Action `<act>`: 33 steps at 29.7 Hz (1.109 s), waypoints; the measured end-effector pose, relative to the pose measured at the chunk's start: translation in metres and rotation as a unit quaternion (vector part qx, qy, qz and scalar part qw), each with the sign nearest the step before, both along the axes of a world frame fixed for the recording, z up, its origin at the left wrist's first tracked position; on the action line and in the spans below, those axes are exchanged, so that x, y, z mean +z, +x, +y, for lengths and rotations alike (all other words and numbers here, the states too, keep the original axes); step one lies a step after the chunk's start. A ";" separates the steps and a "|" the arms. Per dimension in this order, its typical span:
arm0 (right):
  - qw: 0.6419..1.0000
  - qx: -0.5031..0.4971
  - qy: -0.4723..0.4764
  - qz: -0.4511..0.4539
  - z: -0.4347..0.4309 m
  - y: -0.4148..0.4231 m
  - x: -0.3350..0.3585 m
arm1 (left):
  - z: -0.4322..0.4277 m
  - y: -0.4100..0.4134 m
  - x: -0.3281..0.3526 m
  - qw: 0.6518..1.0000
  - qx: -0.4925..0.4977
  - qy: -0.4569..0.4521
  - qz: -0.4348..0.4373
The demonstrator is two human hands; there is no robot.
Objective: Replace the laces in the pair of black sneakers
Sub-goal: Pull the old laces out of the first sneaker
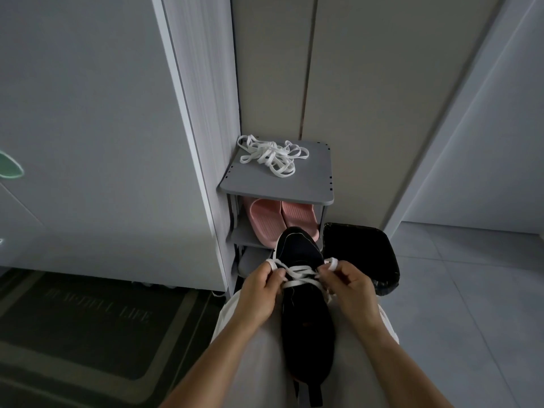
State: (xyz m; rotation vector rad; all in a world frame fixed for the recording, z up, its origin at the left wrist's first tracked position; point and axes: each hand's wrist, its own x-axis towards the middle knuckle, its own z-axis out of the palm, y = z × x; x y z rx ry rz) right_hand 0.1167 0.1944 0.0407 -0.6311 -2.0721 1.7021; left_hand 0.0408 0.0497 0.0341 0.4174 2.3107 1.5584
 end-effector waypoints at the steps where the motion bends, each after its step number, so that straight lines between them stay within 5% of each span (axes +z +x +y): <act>1: 0.999 -0.029 -0.018 0.013 0.003 -0.001 0.000 | -0.004 -0.003 0.000 1.000 0.020 0.004 0.005; 6: 0.957 -0.218 -0.168 0.087 0.045 0.003 0.013 | -0.038 -0.034 0.020 0.965 0.212 0.141 -0.060; 9: 0.970 -0.139 -0.194 0.046 0.045 0.000 0.018 | -0.040 -0.033 0.023 0.977 0.161 0.119 -0.076; 13: 0.991 0.045 -0.021 -0.121 0.015 -0.003 0.014 | -0.011 -0.004 0.011 0.998 -0.024 -0.065 -0.012; 16: 0.983 0.070 0.062 -0.156 0.005 -0.001 0.014 | 0.004 0.003 0.006 0.996 -0.034 -0.082 0.031; 23: 0.999 -0.011 -0.030 -0.018 0.002 -0.001 0.007 | 0.004 -0.001 0.002 0.997 0.058 0.040 0.015; 29: 0.963 -0.142 -0.197 0.114 0.039 0.006 0.005 | -0.032 -0.026 0.020 0.967 0.185 0.171 -0.029; 33: 0.954 -0.133 -0.252 0.098 0.039 0.010 0.005 | -0.036 -0.026 0.023 0.959 0.206 0.190 -0.038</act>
